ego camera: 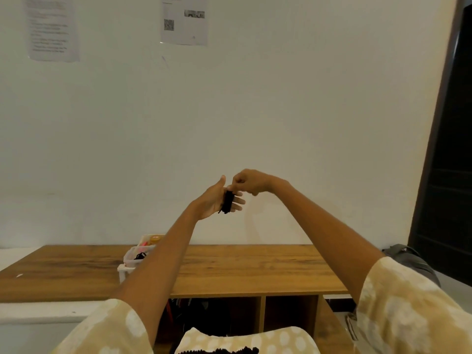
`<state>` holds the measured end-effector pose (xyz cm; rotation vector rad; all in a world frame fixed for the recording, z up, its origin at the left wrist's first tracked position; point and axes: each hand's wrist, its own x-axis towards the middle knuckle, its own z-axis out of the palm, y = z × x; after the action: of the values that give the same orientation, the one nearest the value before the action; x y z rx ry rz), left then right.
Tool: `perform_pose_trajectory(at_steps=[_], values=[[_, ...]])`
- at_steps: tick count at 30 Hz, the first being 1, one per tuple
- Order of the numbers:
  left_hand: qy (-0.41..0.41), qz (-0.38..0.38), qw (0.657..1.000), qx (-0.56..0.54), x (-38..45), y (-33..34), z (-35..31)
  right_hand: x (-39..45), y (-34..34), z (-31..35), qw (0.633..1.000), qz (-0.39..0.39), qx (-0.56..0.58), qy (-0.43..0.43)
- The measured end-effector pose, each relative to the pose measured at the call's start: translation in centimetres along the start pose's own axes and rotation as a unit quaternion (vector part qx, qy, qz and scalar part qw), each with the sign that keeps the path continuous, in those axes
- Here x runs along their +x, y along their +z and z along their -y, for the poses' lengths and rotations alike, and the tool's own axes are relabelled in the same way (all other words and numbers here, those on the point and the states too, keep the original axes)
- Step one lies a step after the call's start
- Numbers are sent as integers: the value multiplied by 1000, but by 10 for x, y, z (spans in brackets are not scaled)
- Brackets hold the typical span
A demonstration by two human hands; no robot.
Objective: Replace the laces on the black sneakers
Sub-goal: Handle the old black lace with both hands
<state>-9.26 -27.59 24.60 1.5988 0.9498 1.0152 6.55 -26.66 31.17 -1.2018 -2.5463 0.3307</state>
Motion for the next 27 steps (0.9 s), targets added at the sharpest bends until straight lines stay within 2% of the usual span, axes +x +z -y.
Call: perform_pose_trajectory(at_steps=[4, 7, 9, 12, 14, 16, 18, 22, 24, 27], values=[[7, 36, 999, -14, 0, 10, -12, 0, -3, -12, 994, -89, 57, -13], [6, 32, 998, -46, 1, 14, -19, -3, 12, -23, 972, -144, 185, -12], [7, 32, 997, -64, 2, 17, -19, -3, 29, -28, 936, -160, 314, -16], [4, 6, 994, -109, 6, 23, -10, -3, 53, -26, 851, -146, 504, -12], [7, -19, 988, -150, 9, 27, -2, -2, 62, -19, 805, -154, 574, 7], [12, -56, 978, -199, 11, 30, 4, 1, 70, -16, 779, -174, 602, 21], [17, -102, 957, -271, 13, 30, 7, 3, 78, -14, 782, -185, 595, 21], [3, -178, 920, -351, 19, 26, 11, 4, 93, -14, 836, -168, 522, 5], [-8, -192, 914, -358, 20, 24, 13, 3, 95, -15, 851, -161, 500, -8], [-16, -192, 919, -344, 18, 23, 12, 5, 96, -20, 867, -209, 451, -15]])
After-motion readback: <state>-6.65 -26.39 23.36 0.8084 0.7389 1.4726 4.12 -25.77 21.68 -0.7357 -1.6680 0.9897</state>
